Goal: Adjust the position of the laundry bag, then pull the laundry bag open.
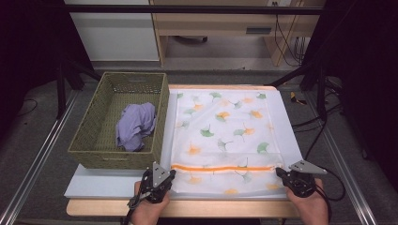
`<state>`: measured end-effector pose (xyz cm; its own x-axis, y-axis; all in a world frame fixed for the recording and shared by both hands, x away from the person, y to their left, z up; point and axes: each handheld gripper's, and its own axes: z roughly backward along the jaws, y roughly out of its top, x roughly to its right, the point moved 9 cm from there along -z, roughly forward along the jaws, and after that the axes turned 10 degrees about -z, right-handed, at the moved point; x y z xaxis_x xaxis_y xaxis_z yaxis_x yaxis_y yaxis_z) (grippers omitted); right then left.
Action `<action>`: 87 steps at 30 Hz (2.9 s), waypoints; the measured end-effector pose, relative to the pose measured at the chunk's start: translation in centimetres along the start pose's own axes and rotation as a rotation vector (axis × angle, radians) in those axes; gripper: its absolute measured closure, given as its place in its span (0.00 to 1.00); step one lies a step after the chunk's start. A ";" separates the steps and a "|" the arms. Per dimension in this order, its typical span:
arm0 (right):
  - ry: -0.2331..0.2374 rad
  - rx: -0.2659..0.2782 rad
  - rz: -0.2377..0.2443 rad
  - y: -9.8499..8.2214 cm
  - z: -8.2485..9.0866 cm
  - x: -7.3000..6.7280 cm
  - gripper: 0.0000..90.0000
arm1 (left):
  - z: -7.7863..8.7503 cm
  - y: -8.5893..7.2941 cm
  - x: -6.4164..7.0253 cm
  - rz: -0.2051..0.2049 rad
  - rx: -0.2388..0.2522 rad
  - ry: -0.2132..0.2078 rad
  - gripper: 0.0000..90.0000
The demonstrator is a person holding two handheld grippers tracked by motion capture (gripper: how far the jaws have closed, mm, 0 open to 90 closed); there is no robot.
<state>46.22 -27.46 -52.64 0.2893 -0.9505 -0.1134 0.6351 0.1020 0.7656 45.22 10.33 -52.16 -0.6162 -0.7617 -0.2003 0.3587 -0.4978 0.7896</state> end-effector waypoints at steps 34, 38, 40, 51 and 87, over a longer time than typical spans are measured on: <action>-0.011 0.004 -0.057 -0.5 1.1 1.0 1.00 | -0.8 -0.6 0.6 0.002 -0.010 -0.024 0.96; -0.020 0.028 -0.077 -0.4 1.4 1.5 0.87 | -0.5 0.3 0.7 0.012 0.038 -0.007 0.70; -0.024 0.056 -0.083 -0.1 1.6 1.7 0.78 | -0.4 0.7 0.8 0.006 0.053 -0.014 0.63; 0.000 0.052 -0.186 0.6 0.5 3.8 0.61 | 0.0 1.9 1.6 0.039 0.119 -0.060 0.28; -0.007 0.073 -0.030 2.9 0.1 1.4 0.95 | -8.0 13.0 12.5 -0.140 0.147 -0.299 0.58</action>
<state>48.34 -28.54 -50.51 0.2660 -0.9547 -0.1331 0.5893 0.0518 0.8062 47.83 -8.96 -49.07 -0.8377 -0.5248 -0.1510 0.1654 -0.5073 0.8458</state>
